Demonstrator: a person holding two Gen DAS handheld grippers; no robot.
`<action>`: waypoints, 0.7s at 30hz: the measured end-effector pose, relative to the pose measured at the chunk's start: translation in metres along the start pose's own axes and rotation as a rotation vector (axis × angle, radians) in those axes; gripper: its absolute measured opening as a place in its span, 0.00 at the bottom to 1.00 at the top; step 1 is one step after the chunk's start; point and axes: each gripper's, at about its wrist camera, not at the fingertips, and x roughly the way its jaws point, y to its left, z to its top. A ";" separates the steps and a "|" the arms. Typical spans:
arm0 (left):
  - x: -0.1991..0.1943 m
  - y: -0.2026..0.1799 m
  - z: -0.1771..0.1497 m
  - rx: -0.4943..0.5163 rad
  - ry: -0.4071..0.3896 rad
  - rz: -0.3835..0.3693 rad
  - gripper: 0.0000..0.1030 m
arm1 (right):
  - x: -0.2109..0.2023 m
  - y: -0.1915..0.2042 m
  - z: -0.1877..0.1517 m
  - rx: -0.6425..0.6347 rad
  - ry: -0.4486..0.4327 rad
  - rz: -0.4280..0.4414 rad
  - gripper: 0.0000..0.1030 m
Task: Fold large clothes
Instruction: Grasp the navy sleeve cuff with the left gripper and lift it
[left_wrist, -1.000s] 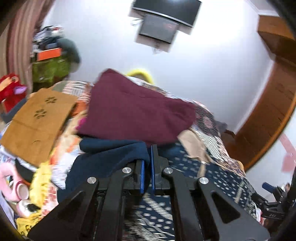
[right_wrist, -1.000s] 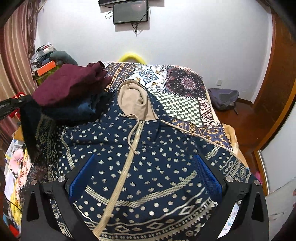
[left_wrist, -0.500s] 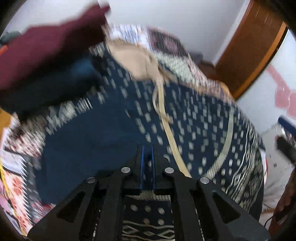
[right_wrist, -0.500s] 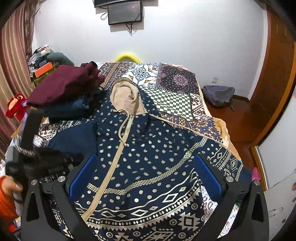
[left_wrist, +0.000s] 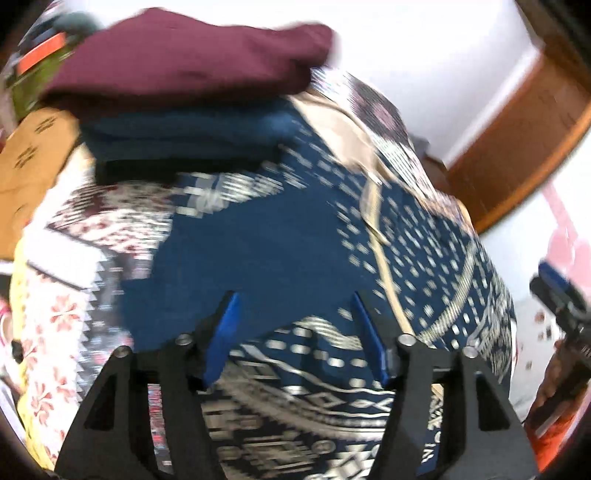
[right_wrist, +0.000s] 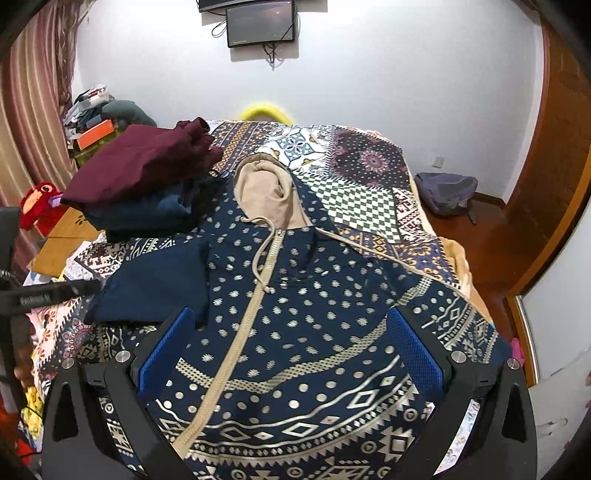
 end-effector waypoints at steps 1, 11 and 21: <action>-0.004 0.011 0.001 -0.026 -0.010 0.012 0.61 | 0.002 0.002 0.000 -0.002 0.004 0.001 1.00; 0.016 0.129 -0.023 -0.387 0.086 -0.013 0.61 | 0.015 0.014 -0.003 -0.040 0.034 -0.009 1.00; 0.050 0.134 -0.032 -0.475 0.132 -0.151 0.61 | 0.017 0.005 -0.005 -0.017 0.043 -0.008 1.00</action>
